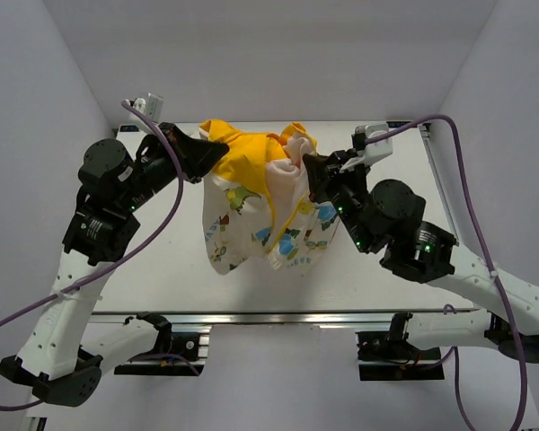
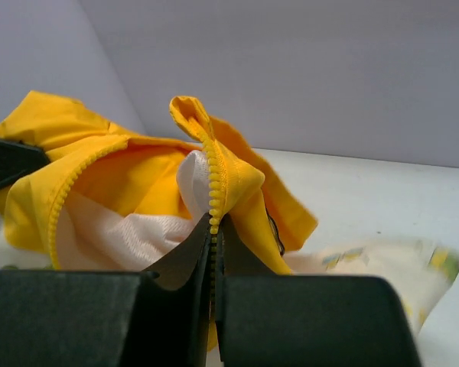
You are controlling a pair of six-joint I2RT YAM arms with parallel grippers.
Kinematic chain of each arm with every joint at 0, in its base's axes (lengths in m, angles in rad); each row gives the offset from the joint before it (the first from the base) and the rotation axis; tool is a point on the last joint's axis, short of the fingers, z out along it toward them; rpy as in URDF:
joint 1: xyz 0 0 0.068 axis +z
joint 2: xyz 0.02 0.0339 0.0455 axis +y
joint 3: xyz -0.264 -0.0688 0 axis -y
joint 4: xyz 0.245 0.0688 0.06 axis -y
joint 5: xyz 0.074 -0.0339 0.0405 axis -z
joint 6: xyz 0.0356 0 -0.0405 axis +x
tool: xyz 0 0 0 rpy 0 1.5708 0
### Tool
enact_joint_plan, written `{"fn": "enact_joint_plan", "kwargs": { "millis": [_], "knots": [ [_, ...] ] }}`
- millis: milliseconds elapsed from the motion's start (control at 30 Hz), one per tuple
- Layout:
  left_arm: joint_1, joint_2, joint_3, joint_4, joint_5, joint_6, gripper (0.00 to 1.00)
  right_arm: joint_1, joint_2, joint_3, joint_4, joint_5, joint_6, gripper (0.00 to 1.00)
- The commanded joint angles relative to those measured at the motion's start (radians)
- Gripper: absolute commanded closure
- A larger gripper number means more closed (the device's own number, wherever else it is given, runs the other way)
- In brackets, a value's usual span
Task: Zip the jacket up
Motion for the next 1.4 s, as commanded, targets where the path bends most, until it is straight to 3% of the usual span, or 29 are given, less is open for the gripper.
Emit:
{"fn": "enact_joint_plan", "kwargs": {
  "millis": [0, 100, 167, 200, 233, 267, 300, 333, 367, 400, 433, 467, 500, 533, 600, 633, 667, 833, 1100, 1233, 1367],
  "knots": [
    [-0.004, -0.006, -0.051, 0.052, 0.018, -0.035, 1.00, 0.047, 0.048, 0.033, 0.079, 0.253, -0.118, 1.00],
    [-0.004, 0.038, -0.150, 0.055, -0.031, -0.042, 1.00, 0.046, 0.129, 0.021, 0.108, 0.409, -0.144, 1.00],
    [-0.004, 0.078, -0.204, 0.036, -0.081, -0.058, 1.00, 0.035, 0.202, 0.006, 0.129, 0.458, -0.164, 1.00],
    [-0.004, 0.127, -0.251, 0.025, -0.132, -0.065, 1.00, 0.000, 0.228, 0.000, 0.081, 0.442, -0.097, 1.00],
    [-0.004, 0.155, -0.270, 0.001, -0.168, -0.073, 1.00, -0.034, 0.279, 0.007, 0.007, 0.393, -0.019, 1.00],
    [-0.004, 0.186, -0.285, -0.012, -0.201, -0.085, 1.00, -0.077, 0.307, 0.022, -0.164, 0.213, 0.084, 1.00],
    [0.001, 0.245, -0.305, -0.021, -0.256, -0.088, 1.00, -0.199, 0.337, 0.035, -0.205, 0.092, 0.220, 1.00],
    [0.004, 0.278, -0.311, -0.032, -0.281, -0.090, 0.99, -0.257, 0.406, 0.035, -0.213, -0.037, 0.242, 1.00],
    [0.010, 0.311, -0.311, -0.040, -0.294, -0.090, 0.89, -0.298, 0.443, 0.029, -0.196, -0.189, 0.244, 1.00],
    [0.036, 0.386, -0.307, -0.041, -0.295, -0.085, 0.49, -0.340, 0.484, 0.029, -0.158, -0.233, 0.228, 0.99],
    [0.054, 0.429, -0.278, -0.071, -0.293, -0.084, 0.27, -0.355, 0.571, 0.067, -0.159, -0.271, 0.180, 0.79],
    [0.079, 0.474, -0.250, -0.099, -0.278, -0.082, 0.16, -0.362, 0.613, 0.096, -0.167, -0.329, 0.163, 0.66],
    [0.112, 0.517, -0.217, -0.127, -0.261, -0.078, 0.12, -0.376, 0.690, 0.133, -0.225, -0.356, 0.152, 0.51],
    [0.125, 0.589, -0.148, -0.188, -0.243, -0.076, 0.08, -0.381, 0.719, 0.200, -0.263, -0.379, 0.158, 0.29],
    [0.131, 0.626, -0.102, -0.225, -0.250, -0.049, 0.05, -0.391, 0.750, 0.223, -0.309, -0.422, 0.166, 0.24],
    [0.131, 0.623, -0.095, -0.227, -0.259, -0.043, 0.02, -0.396, 0.743, 0.216, -0.319, -0.430, 0.171, 0.11],
    [0.131, 0.612, -0.110, -0.219, -0.244, -0.027, 0.02, -0.401, 0.730, 0.173, -0.319, -0.451, 0.183, 0.11],
    [0.131, 0.500, -0.235, -0.222, -0.177, -0.021, 0.02, -0.422, 0.504, -0.072, -0.299, -0.552, 0.259, 0.11],
    [0.094, 0.209, -0.630, -0.270, -0.109, -0.072, 0.02, -0.451, 0.077, -0.572, -0.354, -0.609, 0.380, 0.11],
    [0.070, 0.148, -0.753, -0.192, -0.023, -0.096, 0.02, -0.462, -0.015, -0.730, -0.357, -0.617, 0.436, 0.11],
    [0.044, 0.210, -0.808, -0.103, 0.064, -0.127, 0.02, -0.468, 0.006, -0.790, -0.317, -0.646, 0.465, 0.12]
  ]
}}
